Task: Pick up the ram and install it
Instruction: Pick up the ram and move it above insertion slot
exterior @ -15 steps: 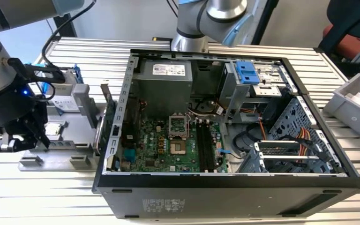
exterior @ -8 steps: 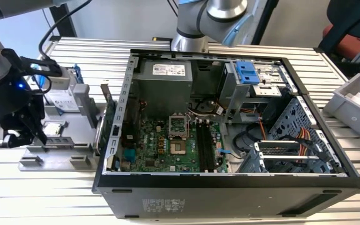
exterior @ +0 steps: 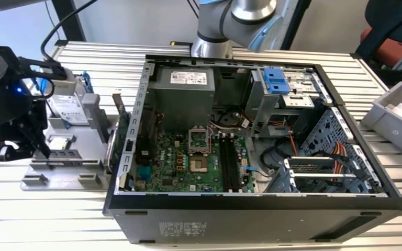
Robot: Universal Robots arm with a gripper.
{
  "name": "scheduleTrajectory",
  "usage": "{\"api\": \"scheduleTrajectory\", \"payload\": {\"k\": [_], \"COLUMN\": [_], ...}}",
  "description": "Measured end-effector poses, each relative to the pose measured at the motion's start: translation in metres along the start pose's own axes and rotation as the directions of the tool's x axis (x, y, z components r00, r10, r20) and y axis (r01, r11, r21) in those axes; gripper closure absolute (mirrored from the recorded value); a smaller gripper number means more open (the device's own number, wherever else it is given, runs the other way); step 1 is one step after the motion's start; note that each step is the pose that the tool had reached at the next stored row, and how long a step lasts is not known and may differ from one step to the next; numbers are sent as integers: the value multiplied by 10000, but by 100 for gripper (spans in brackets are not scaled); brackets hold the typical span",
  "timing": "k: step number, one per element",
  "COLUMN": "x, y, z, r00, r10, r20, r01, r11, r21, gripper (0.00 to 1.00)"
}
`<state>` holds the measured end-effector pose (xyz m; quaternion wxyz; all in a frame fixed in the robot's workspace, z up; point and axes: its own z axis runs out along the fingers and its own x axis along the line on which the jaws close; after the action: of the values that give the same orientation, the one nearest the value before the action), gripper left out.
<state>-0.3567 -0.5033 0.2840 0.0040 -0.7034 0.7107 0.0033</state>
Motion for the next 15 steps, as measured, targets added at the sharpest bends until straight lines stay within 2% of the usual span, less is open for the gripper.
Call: {"api": "scheduleTrajectory", "payload": {"k": [15], "x": [-2], "y": [-1], "z": [-186], "r00": [10000], "r10": [-1], "r20": [-1], "r01": [1], "r11": [10000], "r21": [0], "gripper": [100]}}
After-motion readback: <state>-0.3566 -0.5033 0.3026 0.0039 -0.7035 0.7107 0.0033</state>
